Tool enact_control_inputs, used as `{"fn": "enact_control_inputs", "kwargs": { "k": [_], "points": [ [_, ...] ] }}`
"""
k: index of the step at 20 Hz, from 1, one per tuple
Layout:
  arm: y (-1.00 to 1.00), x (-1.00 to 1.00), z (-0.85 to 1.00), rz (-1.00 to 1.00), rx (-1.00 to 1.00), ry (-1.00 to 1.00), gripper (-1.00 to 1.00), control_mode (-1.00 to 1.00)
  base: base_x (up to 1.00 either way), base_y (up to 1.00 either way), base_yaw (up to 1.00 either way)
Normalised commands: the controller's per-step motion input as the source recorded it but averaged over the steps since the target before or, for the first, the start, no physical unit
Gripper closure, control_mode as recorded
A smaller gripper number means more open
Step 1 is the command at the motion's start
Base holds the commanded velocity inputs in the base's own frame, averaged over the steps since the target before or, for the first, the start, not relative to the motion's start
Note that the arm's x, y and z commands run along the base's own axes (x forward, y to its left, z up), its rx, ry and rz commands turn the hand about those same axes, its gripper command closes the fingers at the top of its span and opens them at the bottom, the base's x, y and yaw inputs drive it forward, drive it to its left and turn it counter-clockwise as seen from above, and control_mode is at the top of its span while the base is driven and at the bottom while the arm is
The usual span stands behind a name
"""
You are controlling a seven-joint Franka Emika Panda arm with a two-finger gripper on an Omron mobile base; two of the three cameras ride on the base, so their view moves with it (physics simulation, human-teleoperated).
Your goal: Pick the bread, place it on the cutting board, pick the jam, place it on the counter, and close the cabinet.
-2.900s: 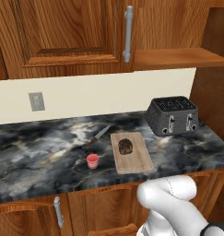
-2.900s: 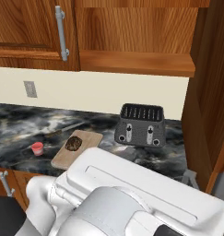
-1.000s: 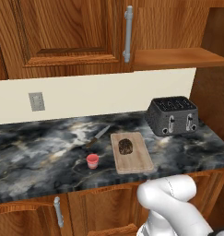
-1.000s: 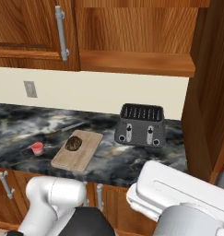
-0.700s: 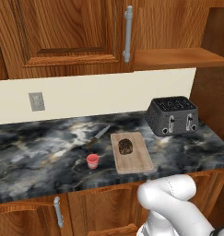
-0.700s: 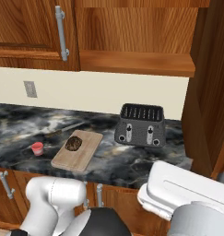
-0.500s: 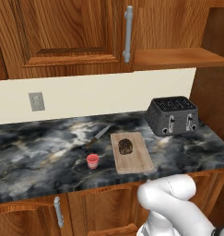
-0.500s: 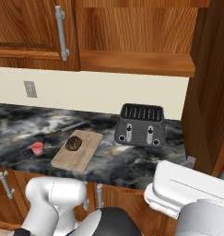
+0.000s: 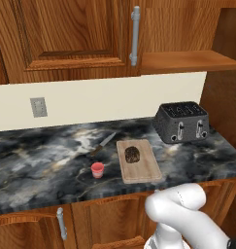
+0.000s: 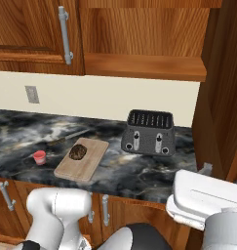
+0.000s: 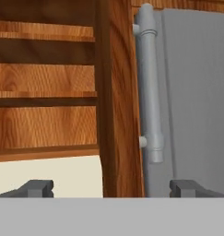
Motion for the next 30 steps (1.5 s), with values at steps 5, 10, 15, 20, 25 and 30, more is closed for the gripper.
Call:
{"fn": "enact_control_inputs", "kwargs": {
  "k": [5,10,15,20,25,30],
  "points": [
    [-0.08,0.22,-0.02,0.07,0.0,-0.06,-1.0,-1.0,0.0,0.0,0.0],
    [-0.1,0.23,-0.07,0.07,0.0,-0.05,-1.0,-1.0,0.0,0.0,0.0],
    [-0.08,0.26,-0.12,0.07,0.0,-0.03,-1.0,-1.0,0.0,0.0,0.0],
    [-0.07,0.28,-0.15,0.07,0.0,-0.02,-1.0,-1.0,0.0,0.0,0.0],
    [-0.04,0.32,-0.15,0.07,0.0,-0.01,-1.0,-1.0,0.0,0.0,0.0],
    [-0.08,0.32,-0.04,0.07,0.0,-0.02,-1.0,-1.0,0.0,0.0,0.0]
  ]
}}
